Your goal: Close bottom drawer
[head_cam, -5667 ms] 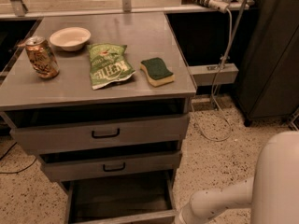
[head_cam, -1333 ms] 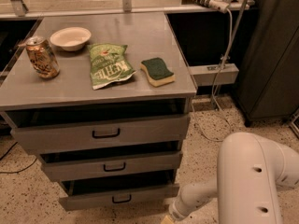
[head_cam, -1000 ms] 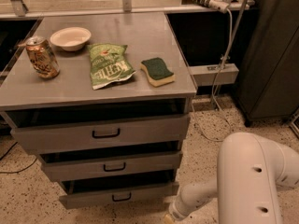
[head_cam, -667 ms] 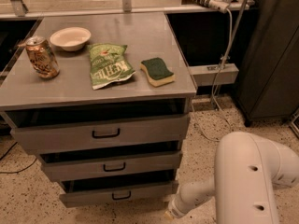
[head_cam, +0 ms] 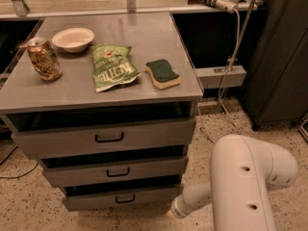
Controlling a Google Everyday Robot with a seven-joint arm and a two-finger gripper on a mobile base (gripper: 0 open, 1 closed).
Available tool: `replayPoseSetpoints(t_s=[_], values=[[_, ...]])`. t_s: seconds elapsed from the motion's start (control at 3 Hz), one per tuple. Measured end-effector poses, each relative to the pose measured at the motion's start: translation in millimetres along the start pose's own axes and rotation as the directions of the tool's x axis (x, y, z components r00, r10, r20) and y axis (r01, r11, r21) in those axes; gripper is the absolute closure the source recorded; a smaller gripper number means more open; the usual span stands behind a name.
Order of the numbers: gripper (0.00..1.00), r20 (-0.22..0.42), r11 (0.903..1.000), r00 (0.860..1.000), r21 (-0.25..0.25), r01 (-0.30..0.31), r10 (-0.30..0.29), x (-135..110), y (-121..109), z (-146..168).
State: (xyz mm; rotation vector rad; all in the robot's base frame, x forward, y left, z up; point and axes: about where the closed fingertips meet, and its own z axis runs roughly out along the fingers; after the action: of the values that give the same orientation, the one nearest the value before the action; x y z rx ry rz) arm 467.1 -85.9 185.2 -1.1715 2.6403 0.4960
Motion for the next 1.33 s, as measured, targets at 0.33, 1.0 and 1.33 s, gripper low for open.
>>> replayPoseSetpoints(t_s=[0.33, 1.0, 1.33], values=[[1.00, 0.015, 0.9997, 1.000, 0.025, 0.002, -0.002, -12, -10, 3], [1.00, 0.050, 0.9960, 0.999, 0.089, 0.013, -0.017, -40, -28, -5], [1.00, 0.069, 0.9934, 0.998, 0.115, 0.006, -0.014, -50, -37, -8]])
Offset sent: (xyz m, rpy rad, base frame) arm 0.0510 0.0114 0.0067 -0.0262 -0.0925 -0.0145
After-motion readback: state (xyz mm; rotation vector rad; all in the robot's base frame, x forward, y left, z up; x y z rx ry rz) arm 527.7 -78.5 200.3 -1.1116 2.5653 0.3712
